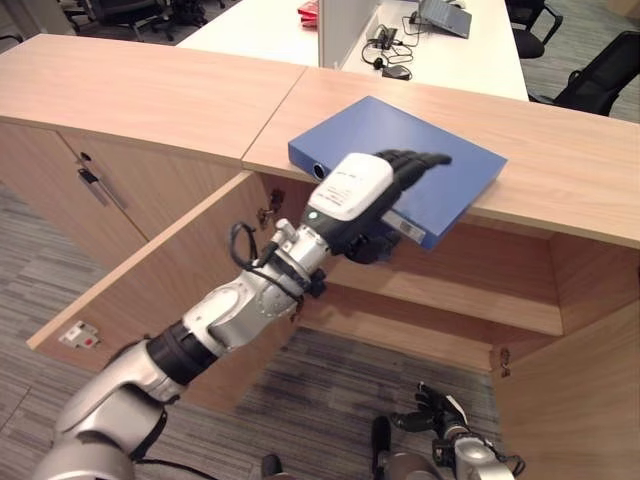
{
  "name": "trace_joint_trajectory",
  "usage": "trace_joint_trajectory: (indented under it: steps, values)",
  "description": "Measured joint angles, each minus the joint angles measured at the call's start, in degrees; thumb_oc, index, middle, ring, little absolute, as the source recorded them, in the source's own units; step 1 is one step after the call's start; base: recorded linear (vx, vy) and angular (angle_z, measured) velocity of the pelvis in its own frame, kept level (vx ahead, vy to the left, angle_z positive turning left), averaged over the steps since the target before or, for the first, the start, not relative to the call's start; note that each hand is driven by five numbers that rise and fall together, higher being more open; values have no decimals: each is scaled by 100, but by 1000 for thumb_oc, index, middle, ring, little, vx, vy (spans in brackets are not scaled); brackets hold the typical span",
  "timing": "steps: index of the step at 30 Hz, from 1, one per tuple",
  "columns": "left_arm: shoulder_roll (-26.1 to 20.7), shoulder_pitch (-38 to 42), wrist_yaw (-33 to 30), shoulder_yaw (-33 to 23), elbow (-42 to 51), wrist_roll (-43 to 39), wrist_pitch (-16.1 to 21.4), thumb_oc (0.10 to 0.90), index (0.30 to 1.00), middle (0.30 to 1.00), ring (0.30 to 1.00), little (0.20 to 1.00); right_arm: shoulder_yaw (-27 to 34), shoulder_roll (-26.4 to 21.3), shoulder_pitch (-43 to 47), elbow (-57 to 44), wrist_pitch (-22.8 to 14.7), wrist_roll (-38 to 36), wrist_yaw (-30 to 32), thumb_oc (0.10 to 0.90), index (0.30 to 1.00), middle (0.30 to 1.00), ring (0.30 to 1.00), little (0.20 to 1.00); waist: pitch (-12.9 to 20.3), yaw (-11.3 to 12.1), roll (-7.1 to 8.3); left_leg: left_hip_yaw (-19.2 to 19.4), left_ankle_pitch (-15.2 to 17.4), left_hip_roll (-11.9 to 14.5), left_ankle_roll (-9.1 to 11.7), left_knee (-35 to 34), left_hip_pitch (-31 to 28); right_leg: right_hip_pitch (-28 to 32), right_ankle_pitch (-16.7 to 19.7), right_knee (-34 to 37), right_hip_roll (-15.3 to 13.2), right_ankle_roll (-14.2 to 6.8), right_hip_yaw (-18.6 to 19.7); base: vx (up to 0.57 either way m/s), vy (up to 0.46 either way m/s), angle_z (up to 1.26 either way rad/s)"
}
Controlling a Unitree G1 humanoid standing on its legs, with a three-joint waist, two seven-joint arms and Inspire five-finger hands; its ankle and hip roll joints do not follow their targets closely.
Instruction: Put the empty folder in the office cabinet
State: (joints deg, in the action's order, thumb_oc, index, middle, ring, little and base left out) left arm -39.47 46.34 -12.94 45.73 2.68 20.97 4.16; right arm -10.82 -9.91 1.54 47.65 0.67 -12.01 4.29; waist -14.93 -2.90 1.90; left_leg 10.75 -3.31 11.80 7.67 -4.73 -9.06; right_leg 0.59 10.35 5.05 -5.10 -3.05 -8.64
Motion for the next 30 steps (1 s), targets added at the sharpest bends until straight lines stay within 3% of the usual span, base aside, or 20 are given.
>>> trace_joint_trajectory:
  steps: [12, 21, 30]
  values:
    - [18, 100, 0, 157, -110, 14, 2, 800, 900, 900, 900, 900, -25, 1, 88, 72, -5, -1, 18, 800, 900, 900, 900, 900, 56, -7, -70, 9, -3, 2, 3, 0, -13, 4, 16, -3, 6, 6, 12, 0, 0, 0]
    - [224, 997, -84, 1396, -1201, 531, 24, 800, 900, 900, 900, 900, -115, -11, 197, 554, -50, -28, 98, 800, 900, 900, 900, 900, 189, 8, -80, 4, -6, -10, 1, 0, -5, -1, 3, -2, -9, 18, 8, 0, 0, 0]
    - [375, 1396, -547, 1946, -2181, 917, 258, 800, 900, 900, 900, 900, -178, -140, -146, 128, -32, -220, 116, 800, 900, 900, 900, 900, 389, -17, -45, 16, -3, -11, 4, 0, -6, -11, 0, 0, -10, 14, 15, 0, 0, 0]
